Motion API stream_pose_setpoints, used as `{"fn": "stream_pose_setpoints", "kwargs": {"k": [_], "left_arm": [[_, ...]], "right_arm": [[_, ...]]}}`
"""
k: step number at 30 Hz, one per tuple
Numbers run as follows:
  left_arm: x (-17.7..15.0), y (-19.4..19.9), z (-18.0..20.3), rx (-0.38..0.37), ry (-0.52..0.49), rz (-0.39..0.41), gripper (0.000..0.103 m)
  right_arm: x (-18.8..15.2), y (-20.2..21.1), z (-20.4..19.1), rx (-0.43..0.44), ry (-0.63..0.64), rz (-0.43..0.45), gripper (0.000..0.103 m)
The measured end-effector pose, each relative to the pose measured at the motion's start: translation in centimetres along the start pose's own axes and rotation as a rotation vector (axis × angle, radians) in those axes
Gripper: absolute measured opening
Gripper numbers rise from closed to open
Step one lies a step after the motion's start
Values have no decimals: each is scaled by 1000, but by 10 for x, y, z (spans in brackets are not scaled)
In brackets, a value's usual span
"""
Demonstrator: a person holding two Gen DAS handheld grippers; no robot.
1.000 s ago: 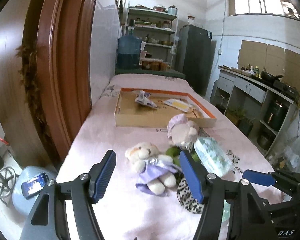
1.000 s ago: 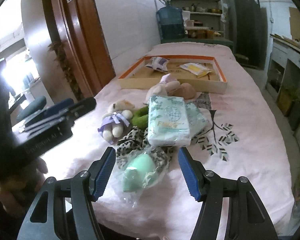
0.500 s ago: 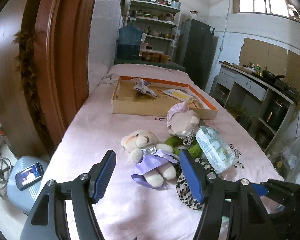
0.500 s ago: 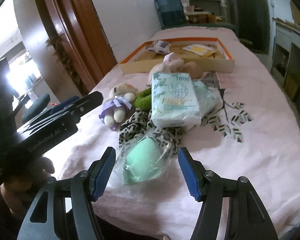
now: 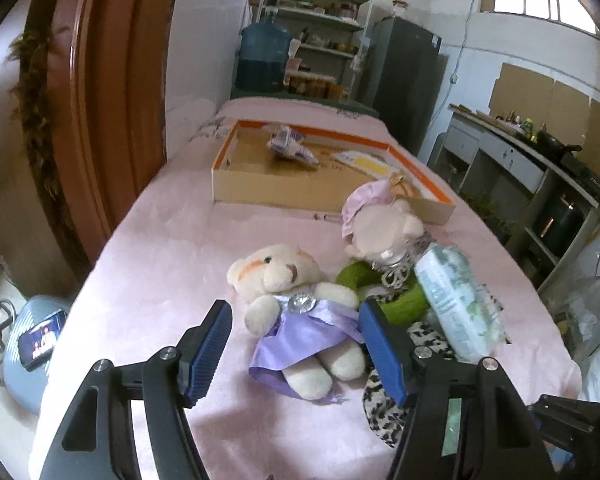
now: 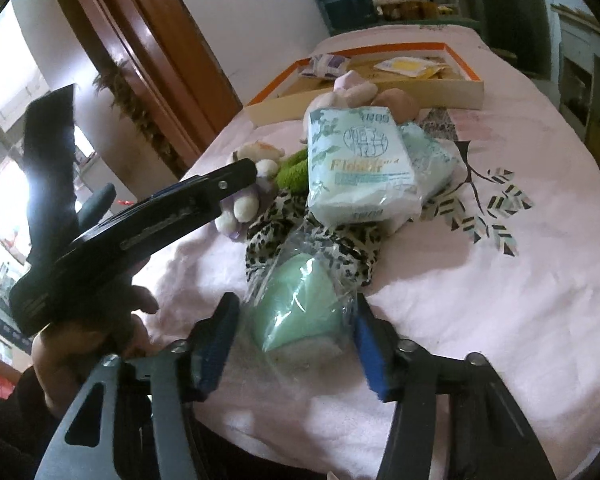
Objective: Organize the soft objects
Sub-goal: 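Grasp the teddy bear with left tool while right grasps mint-green bag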
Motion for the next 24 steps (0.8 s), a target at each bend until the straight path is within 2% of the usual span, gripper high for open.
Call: {"fn": "stream_pose_setpoints", "kwargs": {"k": [3, 6, 9, 10, 13, 14, 24], "left_arm": [[-5, -11, -4, 15, 11, -38, 66], [-10, -20, -7, 0, 37, -90, 66], [-10, -21, -9, -12, 52, -92, 65], [-9, -21, -9, -16, 53, -94, 64], [-8, -22, -8, -40, 48, -101, 48], [-9, -22, -8, -42, 46, -100, 45], [-11, -17, -6, -47, 42, -85, 41]], "right_arm": [[0, 0, -2, -4, 15, -3, 52], [-1, -1, -2, -5, 22, -5, 51], [-1, -1, -2, -6, 27, -4, 51], [-1, -1, -2, -7, 28, -4, 51], [-1, -1, -2, -7, 29, -4, 50], [-1, -1, -2, -8, 29, -4, 50], [0, 2, -2, -25, 47, 5, 49]]}}
Point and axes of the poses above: each gripper's, at about its wrist camera, not at the fingertips, and y roughly against the way its jaws point, z to its right, x to its top, the point moved 6 cm from there along -y, roughly the way its jaws point, and after that the axes turned 13 degrees about y, right-handed, at the moved point
